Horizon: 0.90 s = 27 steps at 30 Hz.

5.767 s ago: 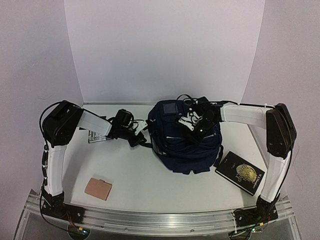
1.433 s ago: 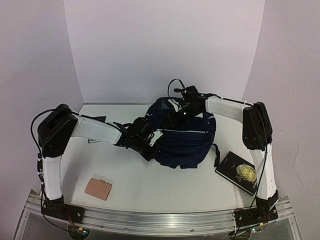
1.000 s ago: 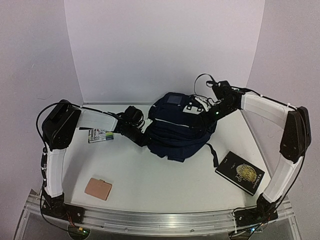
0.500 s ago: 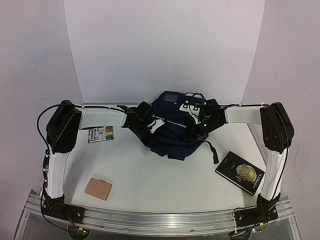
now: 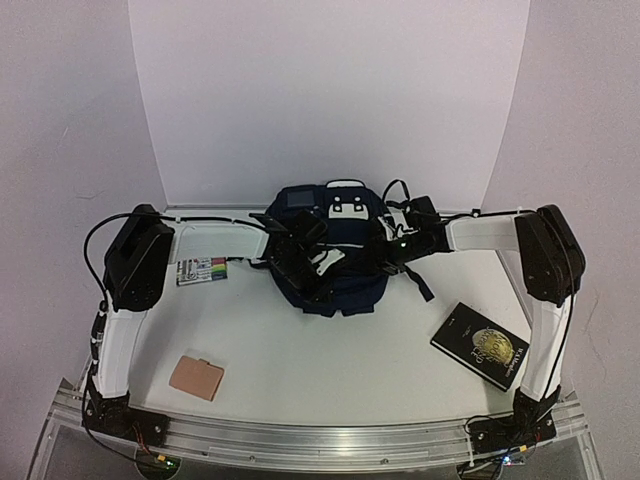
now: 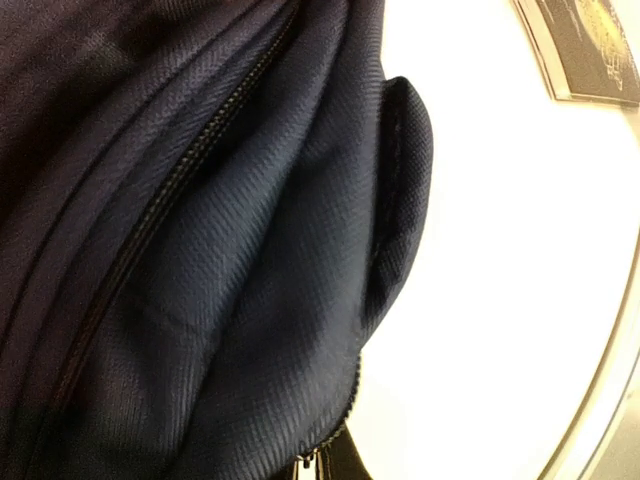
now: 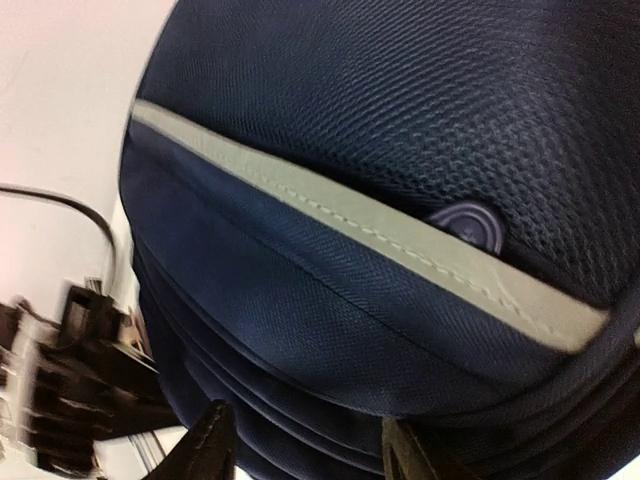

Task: Pack the student bag
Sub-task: Zip the student bag at the center of the board.

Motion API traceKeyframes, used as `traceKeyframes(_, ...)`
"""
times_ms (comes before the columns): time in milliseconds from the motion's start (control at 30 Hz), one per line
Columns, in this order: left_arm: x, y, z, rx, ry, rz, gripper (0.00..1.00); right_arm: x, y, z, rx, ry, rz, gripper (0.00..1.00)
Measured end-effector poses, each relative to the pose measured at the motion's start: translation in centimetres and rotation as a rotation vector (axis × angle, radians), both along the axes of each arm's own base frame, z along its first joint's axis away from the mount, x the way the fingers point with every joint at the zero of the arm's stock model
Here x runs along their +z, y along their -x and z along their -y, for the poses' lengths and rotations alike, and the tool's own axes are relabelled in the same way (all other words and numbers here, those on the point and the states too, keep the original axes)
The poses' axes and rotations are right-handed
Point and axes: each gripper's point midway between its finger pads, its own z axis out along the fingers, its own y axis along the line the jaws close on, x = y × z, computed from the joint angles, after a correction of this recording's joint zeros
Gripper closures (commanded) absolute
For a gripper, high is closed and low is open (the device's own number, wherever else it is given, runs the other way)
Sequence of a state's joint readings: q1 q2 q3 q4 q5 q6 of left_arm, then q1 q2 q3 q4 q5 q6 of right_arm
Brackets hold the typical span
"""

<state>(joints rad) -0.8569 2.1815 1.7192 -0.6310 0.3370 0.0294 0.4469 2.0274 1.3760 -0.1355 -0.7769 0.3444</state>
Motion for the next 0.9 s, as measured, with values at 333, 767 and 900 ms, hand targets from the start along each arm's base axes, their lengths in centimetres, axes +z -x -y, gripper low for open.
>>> traceKeyframes(333,-2.1,-1.7,-0.2,0.05,0.088,-0.019,1.0,5.2,-4.2,2.6,0.03,0.063,0.175,0.13)
traceKeyframes(767,-2.0,-2.0,-0.5,0.021,0.093,-0.006,1.0,1.0,-16.0,10.5,-0.204,0.158,0.214,0.08)
traceKeyframes(900,-2.0,-1.9,-0.5,0.022,0.095,-0.014,1.0,-2.9,-14.1,9.3,-0.18,0.123,0.078,0.2)
